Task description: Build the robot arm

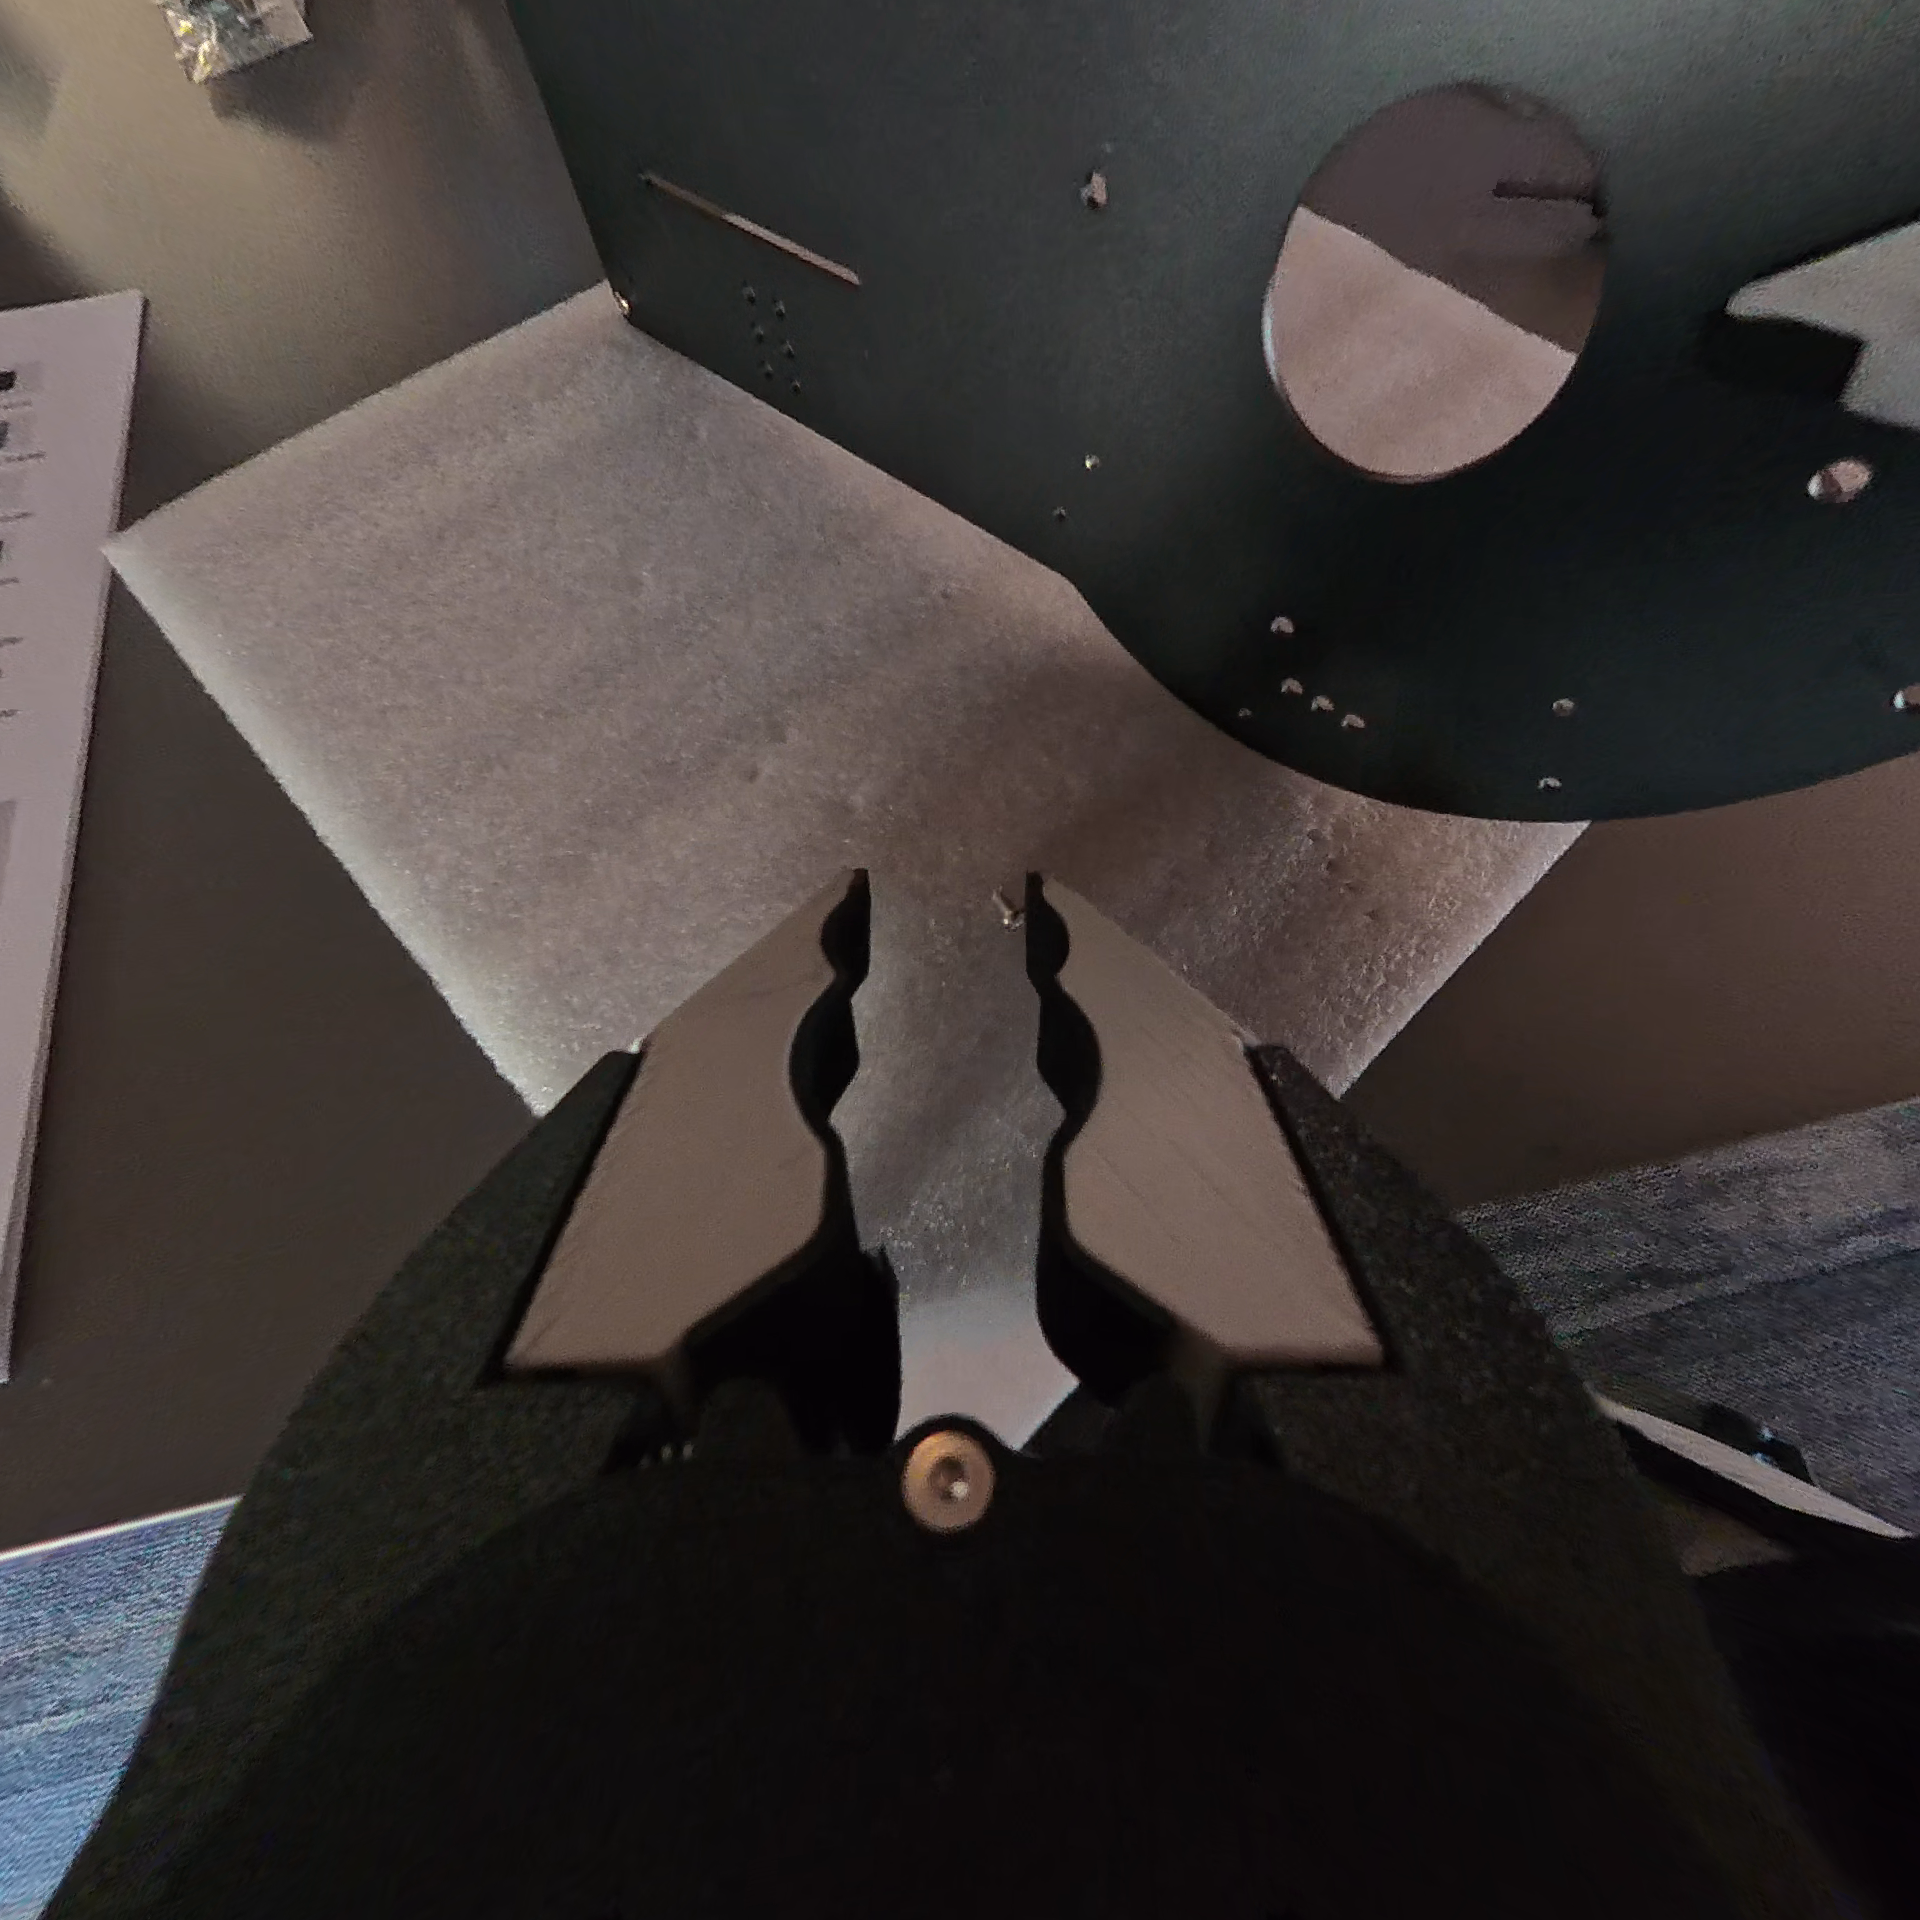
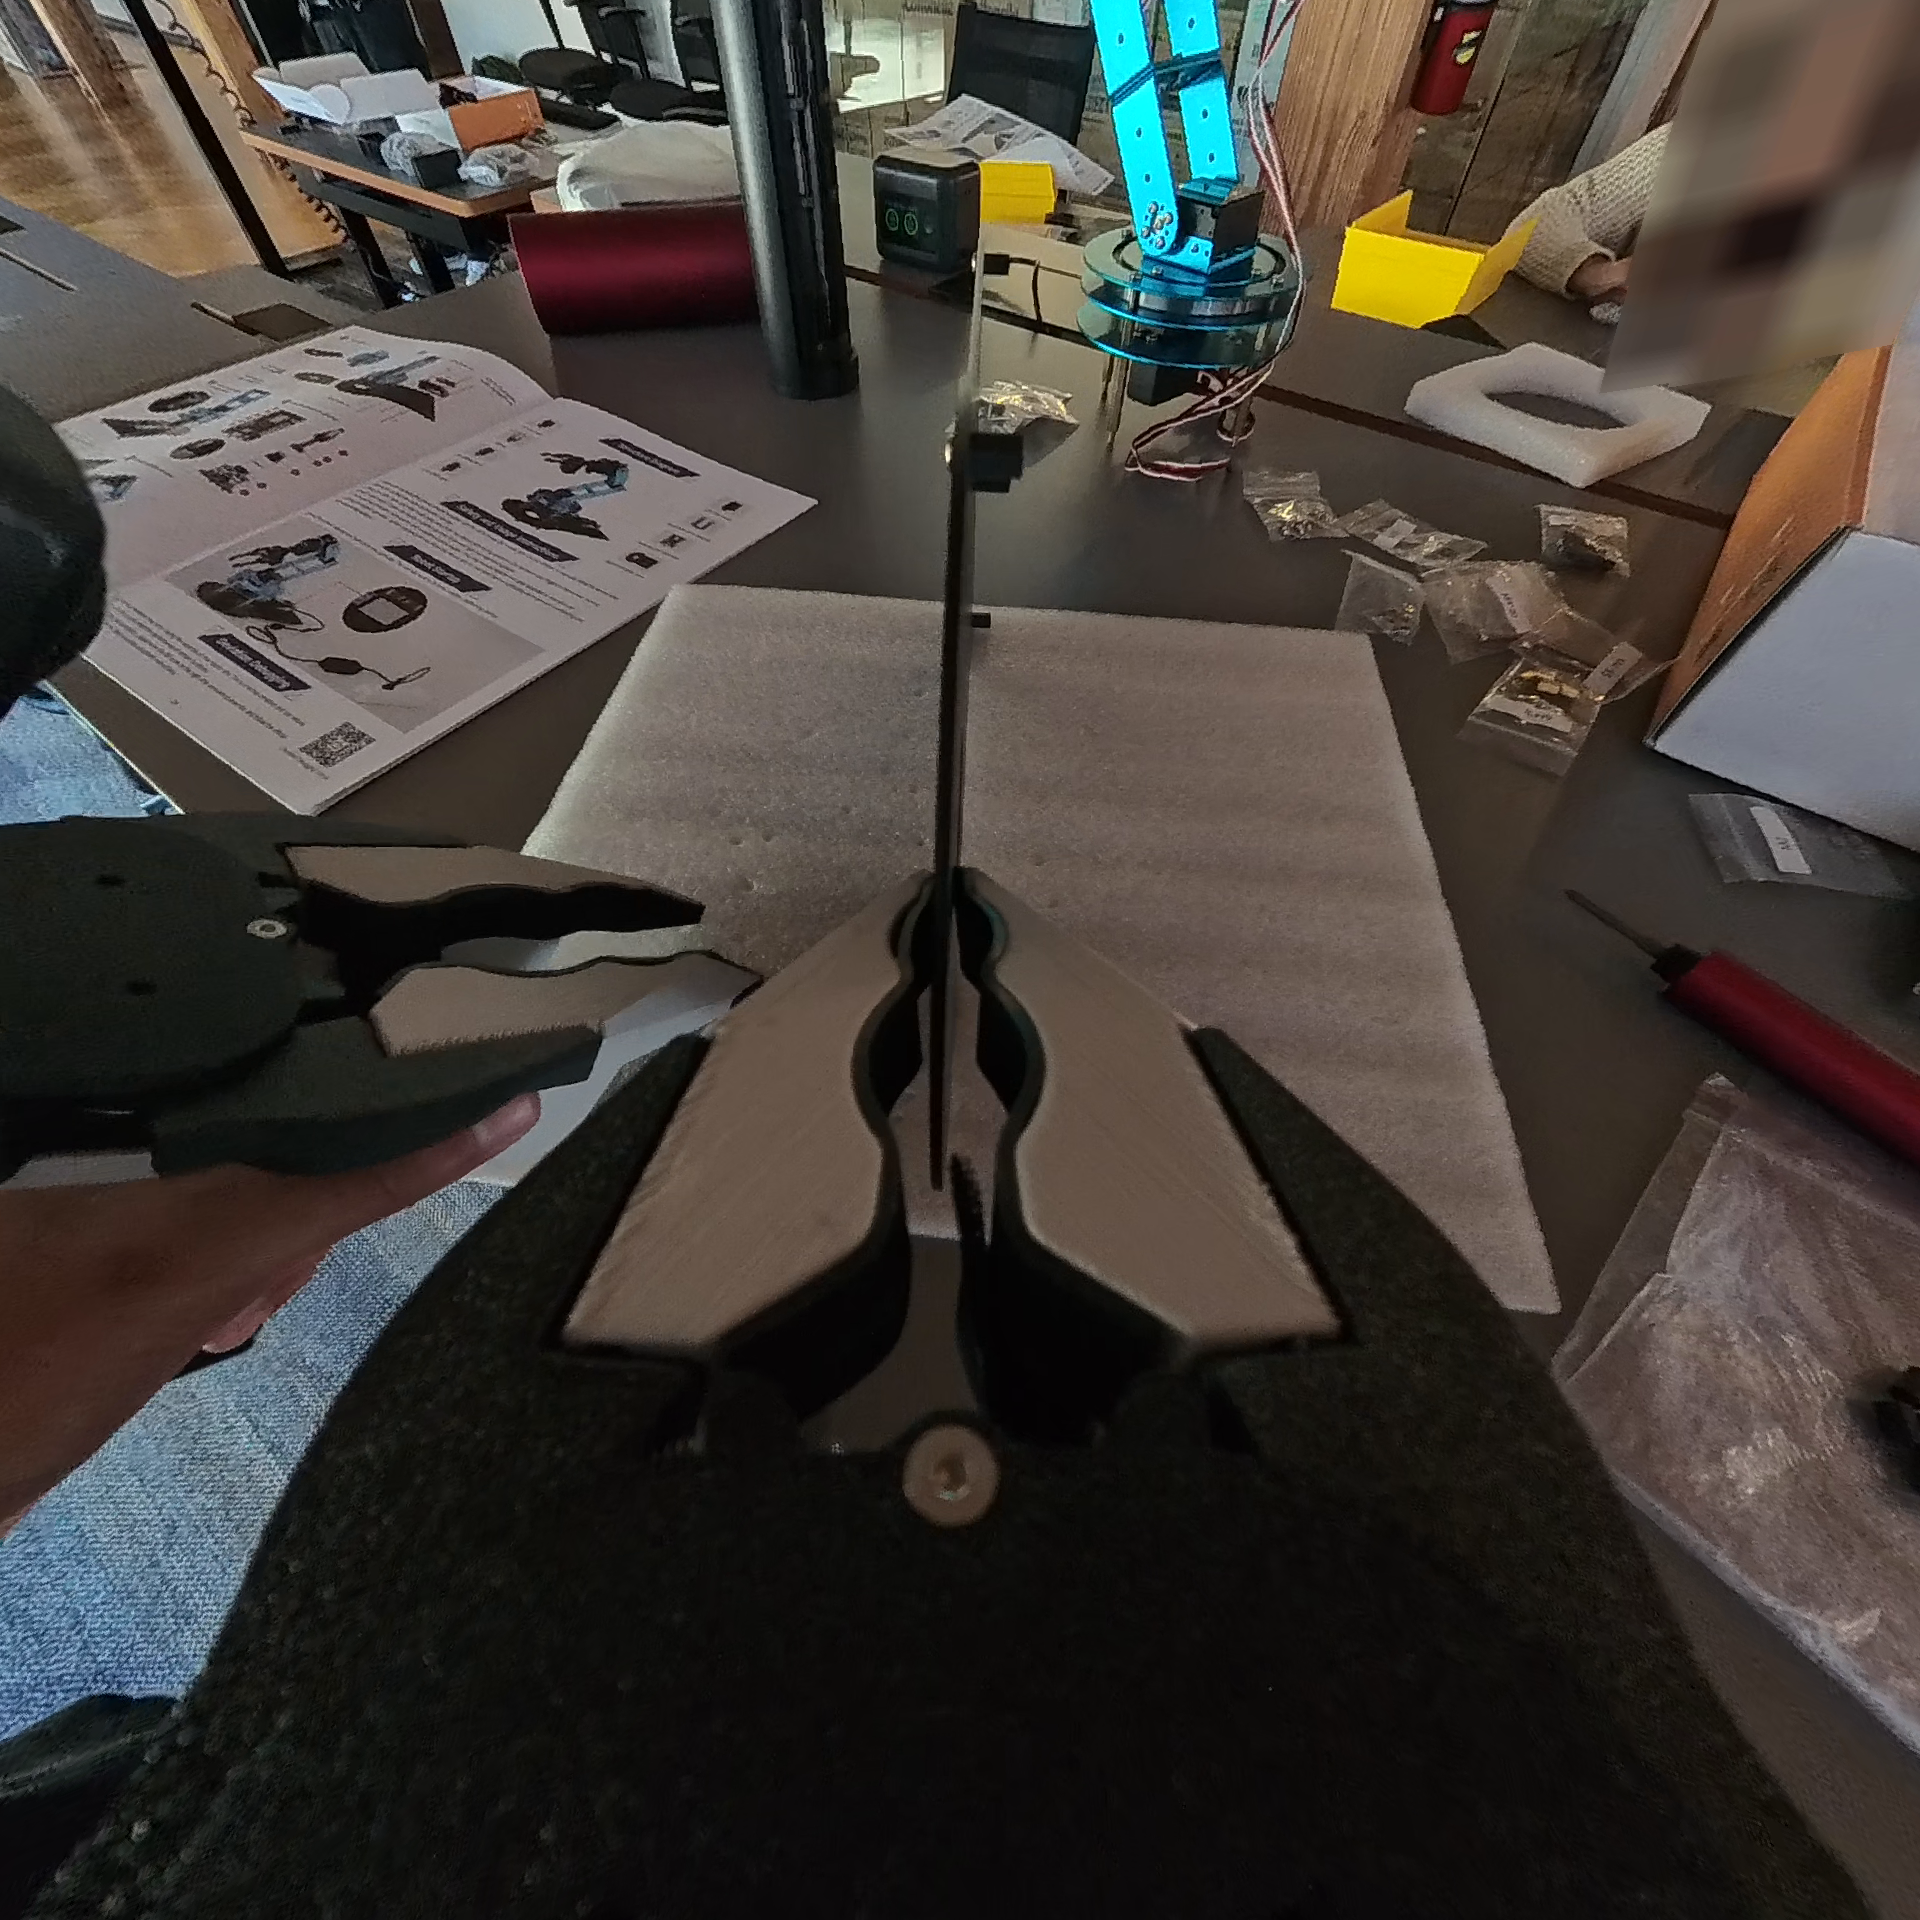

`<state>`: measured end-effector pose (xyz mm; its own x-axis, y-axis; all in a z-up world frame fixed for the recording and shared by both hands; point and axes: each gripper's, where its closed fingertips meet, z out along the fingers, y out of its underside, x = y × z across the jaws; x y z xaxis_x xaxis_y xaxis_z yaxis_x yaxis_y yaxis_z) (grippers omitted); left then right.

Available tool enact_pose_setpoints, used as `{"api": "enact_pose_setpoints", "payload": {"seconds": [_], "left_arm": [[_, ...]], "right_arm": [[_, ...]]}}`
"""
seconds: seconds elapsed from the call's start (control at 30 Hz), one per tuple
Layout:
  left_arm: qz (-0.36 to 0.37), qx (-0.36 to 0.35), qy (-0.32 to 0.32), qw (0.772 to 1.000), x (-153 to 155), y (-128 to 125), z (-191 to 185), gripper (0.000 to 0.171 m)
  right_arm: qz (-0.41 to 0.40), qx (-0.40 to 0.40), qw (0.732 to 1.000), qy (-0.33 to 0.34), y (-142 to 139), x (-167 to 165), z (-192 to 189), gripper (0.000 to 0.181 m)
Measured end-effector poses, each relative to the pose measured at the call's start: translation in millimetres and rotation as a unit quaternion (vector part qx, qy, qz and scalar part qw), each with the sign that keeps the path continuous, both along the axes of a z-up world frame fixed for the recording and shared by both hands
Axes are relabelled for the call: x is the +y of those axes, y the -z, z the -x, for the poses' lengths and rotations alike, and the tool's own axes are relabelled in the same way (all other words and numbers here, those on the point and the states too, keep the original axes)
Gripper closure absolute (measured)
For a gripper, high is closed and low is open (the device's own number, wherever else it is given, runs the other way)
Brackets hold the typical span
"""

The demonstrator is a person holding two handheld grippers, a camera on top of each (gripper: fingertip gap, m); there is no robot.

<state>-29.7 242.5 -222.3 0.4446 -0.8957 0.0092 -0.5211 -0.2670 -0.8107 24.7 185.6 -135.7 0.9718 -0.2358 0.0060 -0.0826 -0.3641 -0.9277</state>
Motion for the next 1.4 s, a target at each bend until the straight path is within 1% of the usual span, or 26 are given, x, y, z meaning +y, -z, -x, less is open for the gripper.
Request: {"api": "enact_pose_setpoints", "payload": {"seconds": [0.2,0.37,0.47,0.53,0.6,0.63,0.8,1.0,1.13,1.17,1.23,1.33,1.4], "left_arm": [[-0.007,0.006,0.01,1.0,-0.7,0.3,6.3,0.143],[-0.025,0.011,0.047,0.999,-4.8,-0.1,1.6,0.144],[-0.02,0.017,0.059,0.998,-8.0,1.1,0.8,0.151],[-0.017,0.02,0.056,0.998,-8.3,1.6,1.2,0.156],[-0.016,0.021,0.052,0.998,-8.9,2.0,1.6,0.168],[-0.016,0.021,0.05,0.998,-9.3,2.2,1.7,0.169],[-0.008,0.02,0.053,0.998,-9.7,2.6,1.7,0.17],[-0.011,0.006,0.111,0.994,-16.8,0.5,1.0,0.171],[-0.001,-0.009,0.124,0.992,-17.3,-1.8,3.9,0.171],[0.008,-0.023,0.125,0.992,-18.0,-5.3,3.6,0.171],[0.028,-0.069,0.127,0.989,-19.6,-20.0,1.8,0.171],[0.072,-0.158,0.127,0.976,-23.4,-53.3,-3.2,0.171],[0.096,-0.206,0.127,0.966,-26.6,-74.0,-8.2,0.171]], "right_arm": [[-0.002,0.002,1.0,0.001,0.0,0.0,-0.1,0.18],[-0.002,0.003,1.0,0.001,-0.1,0.2,0.0,0.18],[-0.003,0.004,1.0,0.001,-0.1,0.1,-0.4,0.18],[-0.003,0.004,1.0,0.001,-0.2,0.0,-0.8,0.18],[-0.002,0.004,1.0,0.001,-0.2,-0.1,-1.2,0.18],[-0.003,0.005,1.0,0.002,-0.2,-0.2,-1.5,0.18],[-0.003,0.005,1.0,0.002,-0.2,-0.3,-2.2,0.18],[-0.002,0.002,1.0,-0.001,-0.2,0.1,-1.0,0.18],[-0.002,0.001,1.0,-0.001,-0.3,0.2,-0.8,0.18],[-0.002,0.001,1.0,-0.001,-0.3,0.1,-1.0,0.18],[-0.002,0.001,1.0,0.0,-0.2,-0.1,-1.6,0.18],[-0.003,0.002,1.0,0.0,-0.1,-0.1,-1.6,0.18],[-0.003,0.0,1.0,-0.001,-0.2,0.3,-0.8,0.18]]}}
